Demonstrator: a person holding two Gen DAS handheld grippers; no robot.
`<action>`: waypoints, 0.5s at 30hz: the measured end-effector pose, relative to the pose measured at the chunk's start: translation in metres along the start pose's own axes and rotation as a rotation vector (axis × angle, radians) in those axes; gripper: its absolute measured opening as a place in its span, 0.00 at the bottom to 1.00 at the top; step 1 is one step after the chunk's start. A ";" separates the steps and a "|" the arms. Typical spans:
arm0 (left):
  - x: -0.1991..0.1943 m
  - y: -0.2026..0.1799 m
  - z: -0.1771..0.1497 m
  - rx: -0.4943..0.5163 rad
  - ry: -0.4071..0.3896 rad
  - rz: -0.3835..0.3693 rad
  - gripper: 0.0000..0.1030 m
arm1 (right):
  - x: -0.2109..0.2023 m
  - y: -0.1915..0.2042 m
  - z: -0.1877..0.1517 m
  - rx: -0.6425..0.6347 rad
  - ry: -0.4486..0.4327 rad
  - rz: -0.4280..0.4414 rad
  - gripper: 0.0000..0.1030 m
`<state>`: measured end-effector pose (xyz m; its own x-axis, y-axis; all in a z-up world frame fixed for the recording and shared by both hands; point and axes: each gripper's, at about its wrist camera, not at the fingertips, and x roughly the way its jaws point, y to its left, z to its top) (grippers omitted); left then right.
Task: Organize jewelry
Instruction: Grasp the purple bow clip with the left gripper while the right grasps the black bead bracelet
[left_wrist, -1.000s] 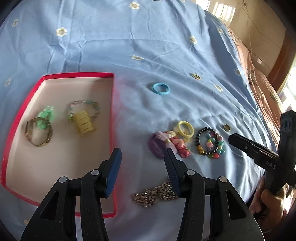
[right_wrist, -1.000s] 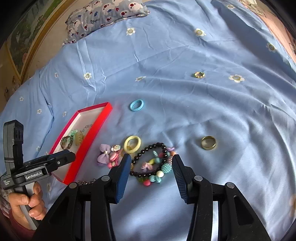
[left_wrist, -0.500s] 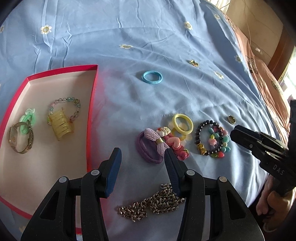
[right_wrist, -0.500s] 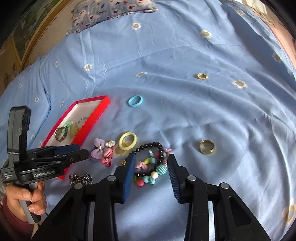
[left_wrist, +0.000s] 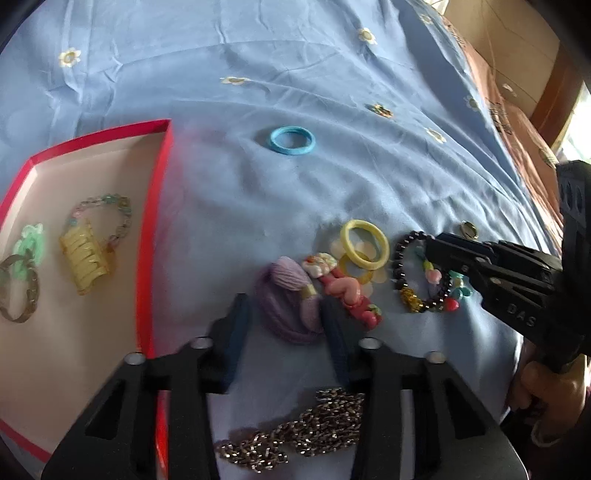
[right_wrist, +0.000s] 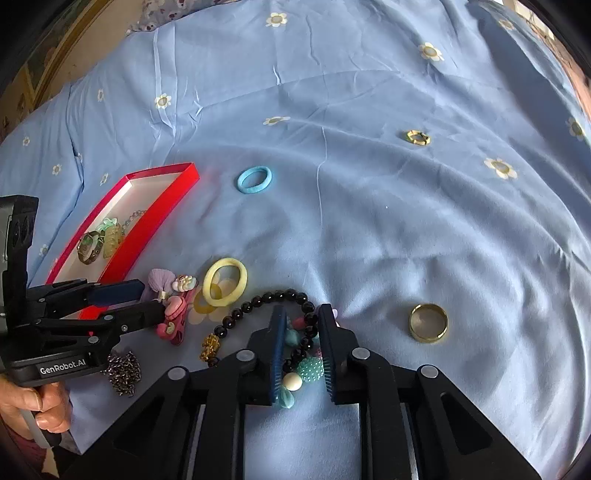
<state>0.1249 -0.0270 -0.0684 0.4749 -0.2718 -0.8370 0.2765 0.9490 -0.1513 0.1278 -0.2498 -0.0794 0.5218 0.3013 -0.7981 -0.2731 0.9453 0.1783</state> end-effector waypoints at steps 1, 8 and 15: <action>0.000 0.000 0.000 -0.001 -0.001 -0.009 0.22 | 0.000 0.002 0.000 -0.013 0.002 -0.008 0.13; -0.017 0.002 0.000 -0.003 -0.040 -0.034 0.09 | -0.008 0.006 0.000 -0.004 -0.017 0.019 0.07; -0.048 0.017 0.001 -0.045 -0.106 -0.049 0.09 | -0.036 0.014 0.010 0.029 -0.093 0.083 0.07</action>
<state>0.1076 0.0016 -0.0306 0.5482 -0.3316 -0.7678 0.2648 0.9396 -0.2168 0.1136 -0.2464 -0.0427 0.5714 0.3877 -0.7234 -0.2954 0.9195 0.2594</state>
